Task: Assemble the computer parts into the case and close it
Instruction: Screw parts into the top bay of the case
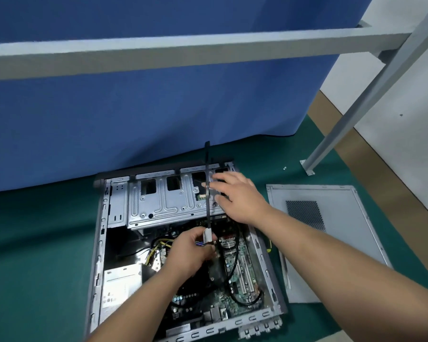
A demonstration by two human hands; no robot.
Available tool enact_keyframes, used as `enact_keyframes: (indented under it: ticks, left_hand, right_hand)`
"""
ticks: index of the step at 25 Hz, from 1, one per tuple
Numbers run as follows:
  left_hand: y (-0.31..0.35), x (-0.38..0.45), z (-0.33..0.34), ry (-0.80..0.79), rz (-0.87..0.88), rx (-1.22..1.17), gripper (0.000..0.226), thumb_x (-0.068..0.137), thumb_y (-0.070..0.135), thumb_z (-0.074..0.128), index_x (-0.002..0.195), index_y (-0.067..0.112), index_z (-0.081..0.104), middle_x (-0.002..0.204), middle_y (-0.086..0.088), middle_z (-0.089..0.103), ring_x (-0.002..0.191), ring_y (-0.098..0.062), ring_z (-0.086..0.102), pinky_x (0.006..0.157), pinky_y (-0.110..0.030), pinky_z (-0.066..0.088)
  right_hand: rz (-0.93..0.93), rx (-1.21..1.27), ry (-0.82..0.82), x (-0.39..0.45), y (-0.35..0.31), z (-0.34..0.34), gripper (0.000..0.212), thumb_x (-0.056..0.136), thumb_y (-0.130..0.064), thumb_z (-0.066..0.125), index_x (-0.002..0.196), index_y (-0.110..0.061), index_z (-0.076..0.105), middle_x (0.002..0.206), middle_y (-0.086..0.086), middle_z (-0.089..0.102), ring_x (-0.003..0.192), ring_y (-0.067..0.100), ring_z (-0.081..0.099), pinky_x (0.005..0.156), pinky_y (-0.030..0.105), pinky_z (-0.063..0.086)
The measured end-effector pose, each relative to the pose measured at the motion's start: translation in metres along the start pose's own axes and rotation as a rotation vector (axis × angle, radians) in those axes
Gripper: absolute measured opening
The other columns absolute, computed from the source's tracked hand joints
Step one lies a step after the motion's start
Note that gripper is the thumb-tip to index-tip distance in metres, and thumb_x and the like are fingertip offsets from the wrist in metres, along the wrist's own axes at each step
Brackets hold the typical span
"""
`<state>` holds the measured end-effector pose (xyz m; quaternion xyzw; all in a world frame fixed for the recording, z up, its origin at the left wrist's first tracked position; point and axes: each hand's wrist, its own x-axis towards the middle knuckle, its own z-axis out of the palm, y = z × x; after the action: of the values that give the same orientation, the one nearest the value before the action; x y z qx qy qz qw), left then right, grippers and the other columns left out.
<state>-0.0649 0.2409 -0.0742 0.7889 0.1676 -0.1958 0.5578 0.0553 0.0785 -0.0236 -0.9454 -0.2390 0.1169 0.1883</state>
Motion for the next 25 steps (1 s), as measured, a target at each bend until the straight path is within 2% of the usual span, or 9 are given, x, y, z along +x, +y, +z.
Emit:
enact_keyframes:
  ticks: [2, 4, 5, 8, 10, 13, 18, 21, 25]
  left_hand:
    - [-0.005, 0.003, 0.009, 0.080, 0.054, 0.051, 0.032, 0.083, 0.010, 0.082, 0.081, 0.040, 0.070, 0.074, 0.012, 0.074, 0.053, 0.002, 0.062, 0.046, -0.019, 0.046]
    - [-0.007, 0.008, 0.017, 0.123, 0.090, 0.116, 0.029, 0.083, 0.011, 0.082, 0.079, 0.038, 0.070, 0.077, 0.010, 0.074, 0.069, -0.006, 0.068, 0.065, -0.025, 0.055]
    - [-0.009, 0.009, 0.022, 0.139, 0.114, 0.156, 0.030, 0.083, 0.012, 0.082, 0.078, 0.038, 0.068, 0.078, 0.009, 0.073, 0.073, -0.006, 0.068, 0.069, -0.026, 0.055]
    - [-0.009, 0.013, 0.034, 0.210, 0.252, 0.348, 0.027, 0.084, 0.016, 0.081, 0.078, 0.036, 0.063, 0.074, 0.014, 0.067, 0.071, 0.002, 0.062, 0.060, -0.016, 0.045]
    - [-0.007, 0.019, 0.040, 0.250, 0.331, 0.461, 0.014, 0.084, 0.024, 0.080, 0.090, 0.027, 0.068, 0.080, 0.009, 0.070, 0.080, -0.010, 0.066, 0.067, -0.028, 0.051]
    - [-0.008, 0.030, 0.048, 0.240, 0.359, 0.540, 0.018, 0.085, 0.029, 0.078, 0.101, 0.023, 0.071, 0.091, 0.003, 0.075, 0.091, -0.025, 0.068, 0.073, -0.038, 0.055]
    - [-0.012, 0.052, 0.060, 0.261, 0.293, 0.708, 0.021, 0.086, 0.026, 0.073, 0.078, 0.022, 0.055, 0.085, -0.007, 0.070, 0.090, -0.038, 0.065, 0.063, -0.036, 0.040]
    - [-0.013, 0.063, 0.065, 0.248, 0.281, 0.736, 0.008, 0.086, 0.020, 0.067, 0.083, 0.020, 0.059, 0.085, -0.007, 0.067, 0.089, -0.041, 0.063, 0.068, -0.039, 0.050]
    - [-0.016, 0.072, 0.066, 0.209, 0.302, 0.791, 0.019, 0.087, 0.018, 0.062, 0.073, 0.019, 0.050, 0.076, -0.004, 0.055, 0.079, -0.041, 0.056, 0.065, -0.038, 0.049]
  right_hand:
    - [-0.071, -0.223, 0.021, 0.004, 0.007, 0.011, 0.048, 0.106, -0.039, 0.038, 0.153, -0.033, 0.042, 0.167, -0.008, 0.024, 0.156, 0.019, 0.008, 0.127, 0.043, 0.000]
    - [-0.072, -0.275, 0.093, 0.005, 0.010, 0.019, 0.054, 0.105, -0.035, 0.034, 0.159, -0.027, 0.033, 0.168, -0.003, 0.023, 0.157, 0.020, 0.007, 0.128, 0.041, -0.004]
    - [-0.064, -0.247, 0.119, 0.005, 0.011, 0.022, 0.057, 0.103, -0.032, 0.035, 0.160, -0.023, 0.031, 0.168, -0.002, 0.023, 0.157, 0.020, 0.007, 0.128, 0.040, -0.004]
    - [-0.045, -0.202, 0.168, 0.007, 0.014, 0.024, 0.059, 0.102, -0.030, 0.036, 0.159, -0.015, 0.032, 0.168, 0.002, 0.022, 0.157, 0.022, 0.010, 0.128, 0.040, 0.002]
    - [-0.058, -0.188, 0.180, 0.008, 0.015, 0.026, 0.057, 0.103, -0.032, 0.035, 0.158, -0.015, 0.035, 0.168, 0.001, 0.024, 0.156, 0.021, 0.014, 0.128, 0.039, 0.003]
    - [-0.064, -0.177, 0.198, 0.008, 0.016, 0.028, 0.054, 0.104, -0.030, 0.040, 0.156, -0.016, 0.038, 0.167, 0.000, 0.026, 0.156, 0.020, 0.017, 0.128, 0.037, 0.004]
    - [-0.064, -0.145, 0.236, 0.012, 0.020, 0.031, 0.051, 0.104, -0.028, 0.043, 0.154, -0.018, 0.041, 0.167, -0.003, 0.028, 0.155, 0.018, 0.019, 0.128, 0.035, 0.005]
    - [-0.066, -0.146, 0.245, 0.013, 0.022, 0.033, 0.051, 0.105, -0.030, 0.042, 0.155, -0.020, 0.041, 0.167, -0.003, 0.028, 0.155, 0.017, 0.019, 0.128, 0.036, 0.005]
    - [-0.070, -0.151, 0.254, 0.014, 0.024, 0.035, 0.051, 0.104, -0.032, 0.044, 0.154, -0.021, 0.042, 0.167, -0.003, 0.028, 0.155, 0.018, 0.019, 0.128, 0.035, 0.005]
